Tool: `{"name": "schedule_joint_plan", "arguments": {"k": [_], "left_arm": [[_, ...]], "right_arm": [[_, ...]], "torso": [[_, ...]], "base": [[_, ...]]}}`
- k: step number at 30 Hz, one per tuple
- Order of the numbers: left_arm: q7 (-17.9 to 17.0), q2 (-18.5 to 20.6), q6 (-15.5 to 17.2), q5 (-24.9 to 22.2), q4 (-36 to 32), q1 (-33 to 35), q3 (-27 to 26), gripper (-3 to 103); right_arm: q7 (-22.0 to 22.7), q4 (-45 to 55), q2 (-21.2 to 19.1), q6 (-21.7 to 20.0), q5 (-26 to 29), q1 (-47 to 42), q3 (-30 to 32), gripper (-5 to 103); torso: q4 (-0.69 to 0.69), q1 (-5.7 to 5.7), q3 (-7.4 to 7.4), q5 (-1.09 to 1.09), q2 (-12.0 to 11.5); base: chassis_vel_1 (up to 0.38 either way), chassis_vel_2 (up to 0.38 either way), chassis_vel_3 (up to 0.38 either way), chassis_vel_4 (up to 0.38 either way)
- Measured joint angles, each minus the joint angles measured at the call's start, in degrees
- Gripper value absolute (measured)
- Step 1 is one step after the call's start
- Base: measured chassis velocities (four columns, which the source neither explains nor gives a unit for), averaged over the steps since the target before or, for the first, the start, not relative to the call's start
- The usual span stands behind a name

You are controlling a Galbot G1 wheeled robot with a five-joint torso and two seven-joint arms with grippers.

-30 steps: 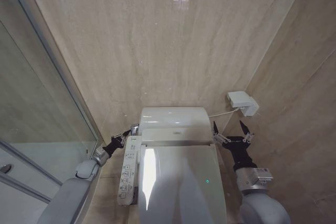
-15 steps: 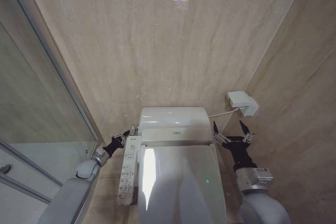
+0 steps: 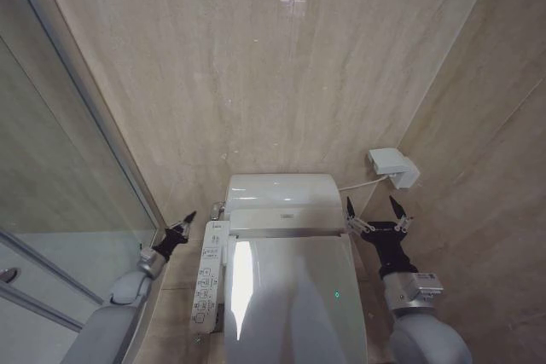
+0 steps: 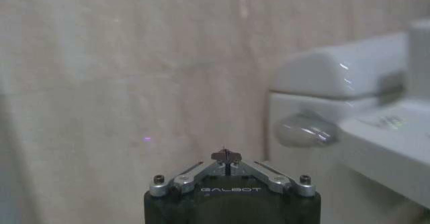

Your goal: Open the toilet lid, clean the toilet bowl with a toilet brush, close the toilet lid, and flush.

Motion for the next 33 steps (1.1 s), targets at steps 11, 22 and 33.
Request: {"name": "schedule_joint_plan", "arguments": {"k": [11, 22, 33], "left_arm": [[-15.0, 0.4, 7.8, -5.6, -22.4, 12.2, -4.2, 3], [-20.5, -2.0, 13.8, -7.9, -43.9, 24.9, -12.4, 30], [-23.2, -4.6, 15.1, -9.0, -52.8, 33.6, -17.1, 89]], "right_arm": [[0.0, 0.0, 0.0, 0.0, 0.0, 0.0, 0.0, 100], [0.0, 0.0, 0.0, 0.0, 0.0, 0.0, 0.0, 100], [0.0, 0.0, 0.0, 0.0, 0.0, 0.0, 0.0, 100]], "torso": [[-0.04, -0.01, 0.0, 0.0, 0.0], [-0.01, -0.01, 0.0, 0.0, 0.0], [0.0, 0.0, 0.0, 0.0, 0.0]], "base": [[0.0, 0.0, 0.0, 0.0], [0.0, 0.0, 0.0, 0.0], [0.0, 0.0, 0.0, 0.0]]}}
